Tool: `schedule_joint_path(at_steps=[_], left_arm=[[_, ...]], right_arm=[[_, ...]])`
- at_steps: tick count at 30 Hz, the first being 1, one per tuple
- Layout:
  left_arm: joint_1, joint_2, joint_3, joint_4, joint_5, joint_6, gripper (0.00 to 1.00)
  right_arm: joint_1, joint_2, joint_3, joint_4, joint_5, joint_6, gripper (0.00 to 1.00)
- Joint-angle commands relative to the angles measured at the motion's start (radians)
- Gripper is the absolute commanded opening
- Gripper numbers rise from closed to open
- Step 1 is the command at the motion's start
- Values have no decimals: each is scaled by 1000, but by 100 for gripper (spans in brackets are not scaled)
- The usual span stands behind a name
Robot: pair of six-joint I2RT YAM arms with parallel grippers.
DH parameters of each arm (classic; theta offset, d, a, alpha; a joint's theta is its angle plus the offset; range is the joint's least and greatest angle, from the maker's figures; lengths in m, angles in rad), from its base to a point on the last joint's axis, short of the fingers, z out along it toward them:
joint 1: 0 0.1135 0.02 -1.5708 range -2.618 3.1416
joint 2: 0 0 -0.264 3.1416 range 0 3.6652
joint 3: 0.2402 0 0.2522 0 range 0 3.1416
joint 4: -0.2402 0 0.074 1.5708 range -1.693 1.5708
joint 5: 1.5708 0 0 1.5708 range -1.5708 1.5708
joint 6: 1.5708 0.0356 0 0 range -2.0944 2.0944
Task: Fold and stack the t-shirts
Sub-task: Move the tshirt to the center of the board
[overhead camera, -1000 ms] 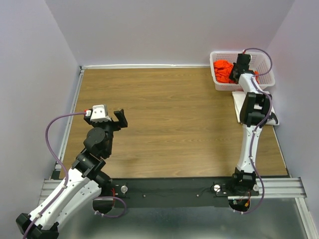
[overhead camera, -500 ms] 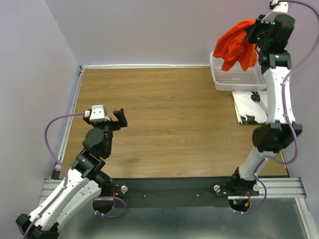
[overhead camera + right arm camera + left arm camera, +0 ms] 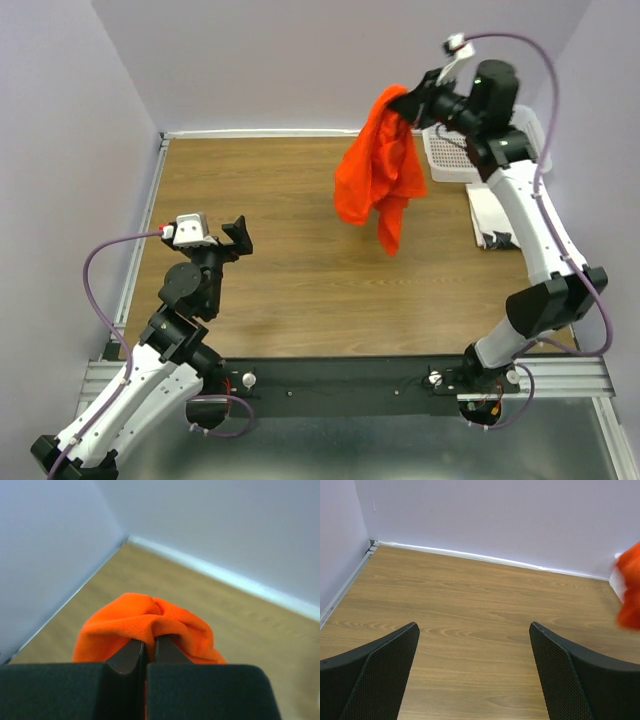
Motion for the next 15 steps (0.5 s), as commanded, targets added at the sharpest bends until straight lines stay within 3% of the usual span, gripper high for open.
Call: schedule_joint_path(at_steps=[1,5,15], left_arm=[[0,-12,-9,25,20,10,99],[0,-15,-12,25,23,10,99],[0,6,-9,29,56,0,98]], right_arm=[[88,40,-68,-14,-21,80,0],[90,15,-171,-17,130,133,0],[128,-12,-220,-25,10,202,0]])
